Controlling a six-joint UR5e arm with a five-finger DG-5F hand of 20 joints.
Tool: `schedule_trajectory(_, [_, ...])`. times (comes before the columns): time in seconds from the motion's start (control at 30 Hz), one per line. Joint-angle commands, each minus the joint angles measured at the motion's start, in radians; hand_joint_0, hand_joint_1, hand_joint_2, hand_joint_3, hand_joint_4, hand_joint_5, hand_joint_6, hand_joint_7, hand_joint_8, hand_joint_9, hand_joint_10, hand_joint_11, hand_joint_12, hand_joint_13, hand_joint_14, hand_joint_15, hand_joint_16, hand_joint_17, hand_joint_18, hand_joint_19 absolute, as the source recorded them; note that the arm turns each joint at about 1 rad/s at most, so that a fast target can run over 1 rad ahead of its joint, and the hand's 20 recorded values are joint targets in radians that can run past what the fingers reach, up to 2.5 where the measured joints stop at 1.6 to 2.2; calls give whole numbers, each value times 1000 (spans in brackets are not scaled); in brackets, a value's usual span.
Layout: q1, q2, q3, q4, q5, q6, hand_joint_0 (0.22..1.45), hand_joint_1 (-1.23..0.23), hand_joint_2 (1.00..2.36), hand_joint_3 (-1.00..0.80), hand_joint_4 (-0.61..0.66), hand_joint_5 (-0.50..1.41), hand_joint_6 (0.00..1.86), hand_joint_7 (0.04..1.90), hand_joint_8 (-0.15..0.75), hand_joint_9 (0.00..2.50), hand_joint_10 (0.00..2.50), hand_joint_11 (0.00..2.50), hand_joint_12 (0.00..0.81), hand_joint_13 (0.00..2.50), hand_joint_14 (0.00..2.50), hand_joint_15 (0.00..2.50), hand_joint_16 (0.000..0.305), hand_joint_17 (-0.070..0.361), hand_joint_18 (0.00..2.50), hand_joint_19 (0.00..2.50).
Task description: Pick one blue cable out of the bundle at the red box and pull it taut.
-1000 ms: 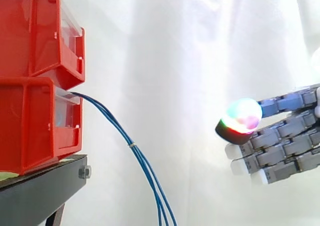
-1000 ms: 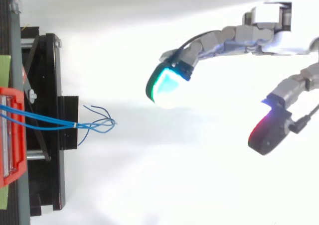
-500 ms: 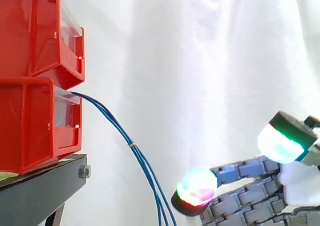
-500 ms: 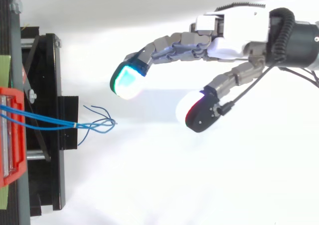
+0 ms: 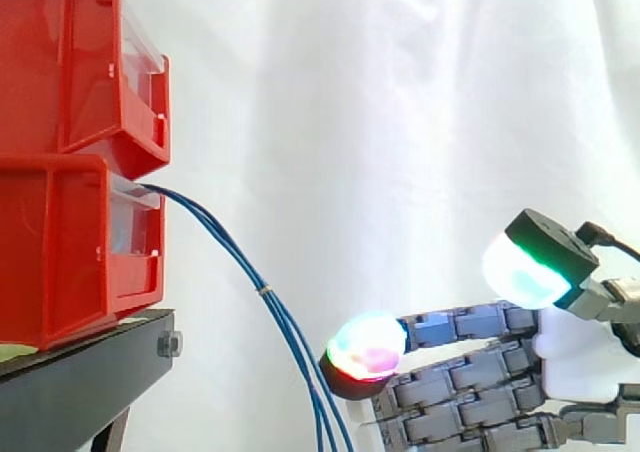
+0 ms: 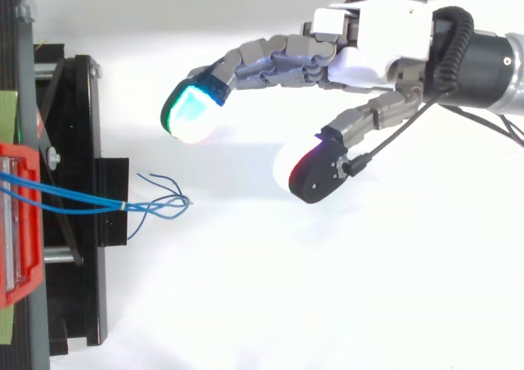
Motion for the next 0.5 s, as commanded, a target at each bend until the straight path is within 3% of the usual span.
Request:
schedule_trajectory(0.0, [5, -5, 5, 5, -2, -4, 509, -777, 1000, -500, 263, -198, 501, 671, 259, 234, 0, 0, 345, 181, 3, 94, 53, 120, 89, 143])
schedule_trajectory(0.17, [8, -55, 83, -26, -16, 1, 510, -776, 1000, -500, 269, -195, 501, 683, 259, 234, 1, 0, 344, 182, 3, 98, 53, 119, 92, 142])
schedule_trajectory(0.3, [12, -120, 209, -149, -40, 18, 511, -776, 1000, -500, 276, -194, 501, 691, 259, 236, 0, 0, 344, 182, 3, 97, 53, 119, 90, 143])
schedule_trajectory(0.37, [18, -164, 294, -207, -54, 30, 513, -777, 1000, -500, 284, -189, 501, 697, 260, 238, 0, 0, 343, 182, 3, 102, 53, 119, 90, 136])
schedule_trajectory(0.47, [23, -200, 346, -230, -71, 33, 525, -772, 1000, -500, 291, -183, 502, 718, 258, 246, 1, 0, 341, 183, 3, 92, 52, 117, 88, 140])
